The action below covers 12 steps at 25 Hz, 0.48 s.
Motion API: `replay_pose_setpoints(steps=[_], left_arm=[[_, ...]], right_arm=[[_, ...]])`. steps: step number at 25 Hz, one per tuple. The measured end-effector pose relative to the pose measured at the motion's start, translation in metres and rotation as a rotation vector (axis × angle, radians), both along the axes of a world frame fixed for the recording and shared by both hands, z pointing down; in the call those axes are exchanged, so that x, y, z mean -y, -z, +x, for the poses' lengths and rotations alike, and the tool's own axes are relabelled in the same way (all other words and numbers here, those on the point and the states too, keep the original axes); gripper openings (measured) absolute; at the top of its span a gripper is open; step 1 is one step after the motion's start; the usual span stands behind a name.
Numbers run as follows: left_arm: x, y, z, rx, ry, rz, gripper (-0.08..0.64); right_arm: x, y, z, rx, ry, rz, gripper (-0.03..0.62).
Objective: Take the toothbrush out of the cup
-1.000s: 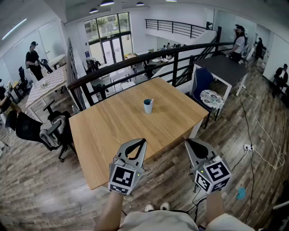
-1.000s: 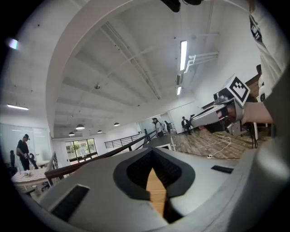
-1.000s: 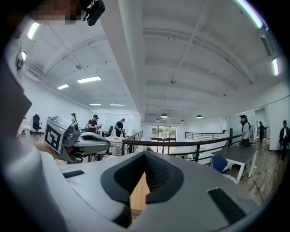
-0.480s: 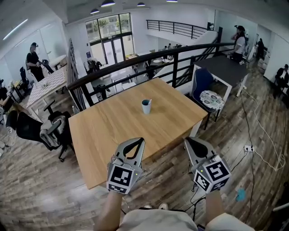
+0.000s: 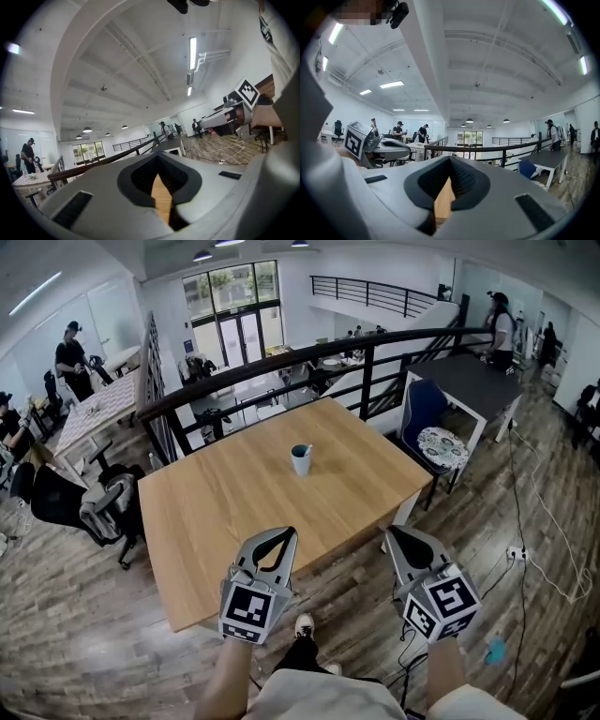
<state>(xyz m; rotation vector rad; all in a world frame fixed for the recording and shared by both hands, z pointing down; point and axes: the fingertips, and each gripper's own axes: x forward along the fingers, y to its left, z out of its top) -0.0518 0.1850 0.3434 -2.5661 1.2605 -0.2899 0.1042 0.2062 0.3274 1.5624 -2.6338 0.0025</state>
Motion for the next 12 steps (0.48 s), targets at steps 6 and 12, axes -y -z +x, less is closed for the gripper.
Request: replay_pose_setpoints(steps=[6, 12], left_arm=[[0.045, -0.003, 0.009, -0.002, -0.001, 0.004, 0.015], [0.097, -0.007, 0.019, 0.002, -0.02, 0.002, 0.015]], right_arm=[[0.044, -0.004, 0.011, 0.001, -0.004, -0.002, -0.003], [0.094, -0.003, 0.015, 0.003, -0.01, 0.007, -0.003]])
